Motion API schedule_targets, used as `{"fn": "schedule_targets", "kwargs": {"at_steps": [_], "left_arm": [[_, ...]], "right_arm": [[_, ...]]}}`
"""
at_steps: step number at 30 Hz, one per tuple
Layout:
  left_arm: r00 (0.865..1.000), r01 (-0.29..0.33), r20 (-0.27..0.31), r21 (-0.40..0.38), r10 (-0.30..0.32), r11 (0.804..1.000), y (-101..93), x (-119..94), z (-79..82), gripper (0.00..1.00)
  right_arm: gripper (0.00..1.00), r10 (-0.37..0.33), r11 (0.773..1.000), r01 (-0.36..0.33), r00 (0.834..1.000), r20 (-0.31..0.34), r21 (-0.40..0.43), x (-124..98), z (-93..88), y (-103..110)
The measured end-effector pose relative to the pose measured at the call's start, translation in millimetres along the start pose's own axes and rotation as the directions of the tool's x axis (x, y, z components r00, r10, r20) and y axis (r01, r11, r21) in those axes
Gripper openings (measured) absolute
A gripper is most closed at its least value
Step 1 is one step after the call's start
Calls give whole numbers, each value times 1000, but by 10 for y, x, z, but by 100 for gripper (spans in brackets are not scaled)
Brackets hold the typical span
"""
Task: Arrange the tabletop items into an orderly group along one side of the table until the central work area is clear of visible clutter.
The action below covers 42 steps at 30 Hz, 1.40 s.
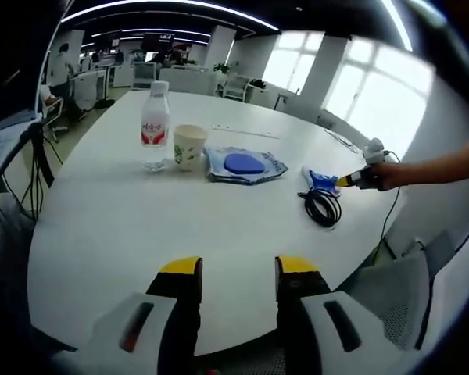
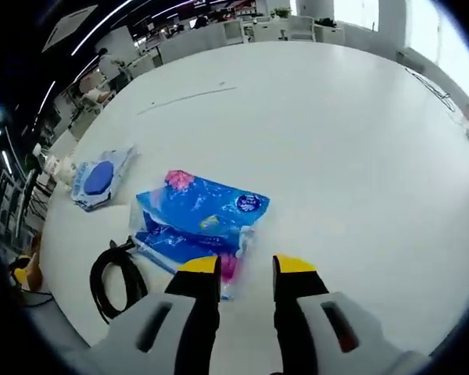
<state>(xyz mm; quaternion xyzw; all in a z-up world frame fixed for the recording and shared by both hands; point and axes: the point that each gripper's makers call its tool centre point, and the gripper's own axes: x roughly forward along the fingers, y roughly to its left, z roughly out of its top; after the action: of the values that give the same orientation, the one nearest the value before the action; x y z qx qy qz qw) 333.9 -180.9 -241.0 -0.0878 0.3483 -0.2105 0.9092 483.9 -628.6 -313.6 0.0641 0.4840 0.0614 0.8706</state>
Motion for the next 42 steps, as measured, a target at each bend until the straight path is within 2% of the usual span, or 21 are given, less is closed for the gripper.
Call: {"fn": "schedule_targets", "kwargs": {"at_steps": [6, 12, 16, 25, 42], "left_arm": [[1000, -15, 5, -10, 15, 1000, 9, -14, 24, 36], [999, -30, 10, -25, 30, 999, 38, -46, 49, 36], [999, -32, 10, -37, 32, 999, 70, -37, 55, 35], [1000, -26, 15, -45, 26, 999, 41, 43, 101, 35], [999, -29, 17, -43, 30, 999, 72, 37, 146, 35]], "right_arm": [[20, 21, 1000, -21, 1000, 3, 23, 114, 88, 5], [6, 28, 999, -29, 999, 14, 28, 174, 167, -15], [0, 26, 999, -27, 999, 25, 26, 195, 194, -27], [0, 40, 999, -41, 998, 47, 32, 182, 223, -35], [0, 51, 998, -54, 993, 105, 19, 178, 546, 33]]}}
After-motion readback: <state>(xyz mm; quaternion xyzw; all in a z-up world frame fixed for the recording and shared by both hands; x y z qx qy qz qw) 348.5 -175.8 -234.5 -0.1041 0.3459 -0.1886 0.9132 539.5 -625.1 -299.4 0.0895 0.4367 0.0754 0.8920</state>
